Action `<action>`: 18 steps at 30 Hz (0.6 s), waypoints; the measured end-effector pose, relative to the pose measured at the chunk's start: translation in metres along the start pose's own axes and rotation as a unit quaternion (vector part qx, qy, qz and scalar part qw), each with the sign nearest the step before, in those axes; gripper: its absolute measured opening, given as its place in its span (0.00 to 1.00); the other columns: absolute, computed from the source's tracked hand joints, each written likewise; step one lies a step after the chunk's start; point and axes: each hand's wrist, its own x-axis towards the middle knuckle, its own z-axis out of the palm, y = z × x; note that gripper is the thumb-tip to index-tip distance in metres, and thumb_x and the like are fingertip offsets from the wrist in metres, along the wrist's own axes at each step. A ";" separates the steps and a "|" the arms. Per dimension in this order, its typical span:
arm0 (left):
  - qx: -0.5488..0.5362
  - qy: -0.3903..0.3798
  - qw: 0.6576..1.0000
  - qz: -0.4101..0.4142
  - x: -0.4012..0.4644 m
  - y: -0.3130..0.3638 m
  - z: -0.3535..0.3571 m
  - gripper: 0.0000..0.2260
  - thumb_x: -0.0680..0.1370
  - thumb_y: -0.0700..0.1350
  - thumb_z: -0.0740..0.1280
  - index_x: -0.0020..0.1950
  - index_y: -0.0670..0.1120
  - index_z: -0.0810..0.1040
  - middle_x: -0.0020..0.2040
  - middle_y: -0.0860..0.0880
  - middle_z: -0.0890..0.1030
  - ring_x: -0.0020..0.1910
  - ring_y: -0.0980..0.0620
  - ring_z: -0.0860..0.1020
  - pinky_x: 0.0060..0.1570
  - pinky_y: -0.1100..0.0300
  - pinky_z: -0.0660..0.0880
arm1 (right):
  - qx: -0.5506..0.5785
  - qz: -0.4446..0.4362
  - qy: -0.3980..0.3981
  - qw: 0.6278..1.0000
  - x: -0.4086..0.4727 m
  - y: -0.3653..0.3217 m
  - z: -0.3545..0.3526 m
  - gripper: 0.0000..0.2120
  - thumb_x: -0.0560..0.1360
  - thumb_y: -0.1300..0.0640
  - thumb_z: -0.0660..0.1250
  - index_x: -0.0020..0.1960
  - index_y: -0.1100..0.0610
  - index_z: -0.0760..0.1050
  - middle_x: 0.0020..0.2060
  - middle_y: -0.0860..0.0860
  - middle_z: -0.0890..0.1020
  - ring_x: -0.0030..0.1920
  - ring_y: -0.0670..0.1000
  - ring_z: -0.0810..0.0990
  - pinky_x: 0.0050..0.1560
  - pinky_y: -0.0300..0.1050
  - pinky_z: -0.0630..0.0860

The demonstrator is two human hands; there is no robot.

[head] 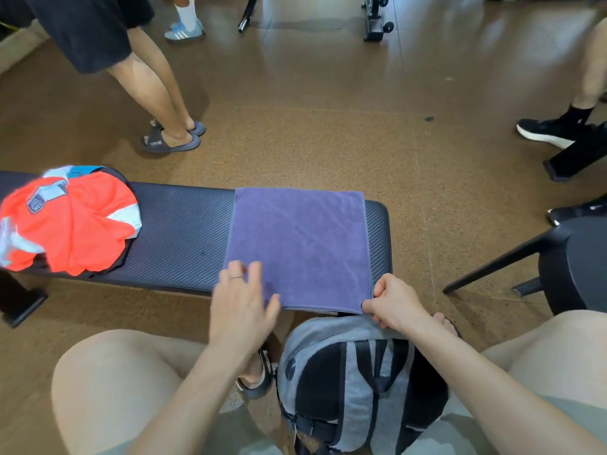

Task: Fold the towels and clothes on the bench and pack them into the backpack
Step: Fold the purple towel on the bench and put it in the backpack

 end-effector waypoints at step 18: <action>0.091 -0.105 0.926 0.352 0.016 0.132 0.049 0.14 0.62 0.40 0.70 0.43 0.50 0.72 0.36 0.51 0.74 0.31 0.51 0.72 0.29 0.57 0.61 | -0.057 -0.053 0.053 0.996 0.186 -0.115 -0.048 0.12 0.71 0.48 0.66 0.45 0.57 0.79 0.44 0.54 0.83 0.49 0.58 0.81 0.51 0.46 0.75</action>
